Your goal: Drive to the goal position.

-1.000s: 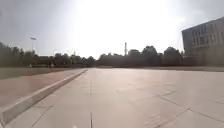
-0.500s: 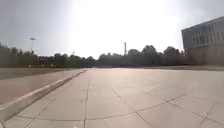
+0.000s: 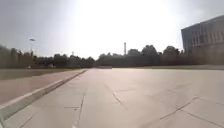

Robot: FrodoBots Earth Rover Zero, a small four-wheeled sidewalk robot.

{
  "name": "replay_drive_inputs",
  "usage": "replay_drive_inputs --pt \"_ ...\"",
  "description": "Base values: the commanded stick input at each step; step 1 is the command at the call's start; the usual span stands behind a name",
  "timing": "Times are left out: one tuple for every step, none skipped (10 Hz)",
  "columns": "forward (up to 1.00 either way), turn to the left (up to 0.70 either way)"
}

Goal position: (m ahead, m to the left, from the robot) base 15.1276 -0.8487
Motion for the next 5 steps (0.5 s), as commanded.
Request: replay_drive_inputs --pt "0.7 0.0" --pt "0.7 0.0" --pt "0.7 0.0" --pt "0.7 0.0" --pt "0.7 0.0"
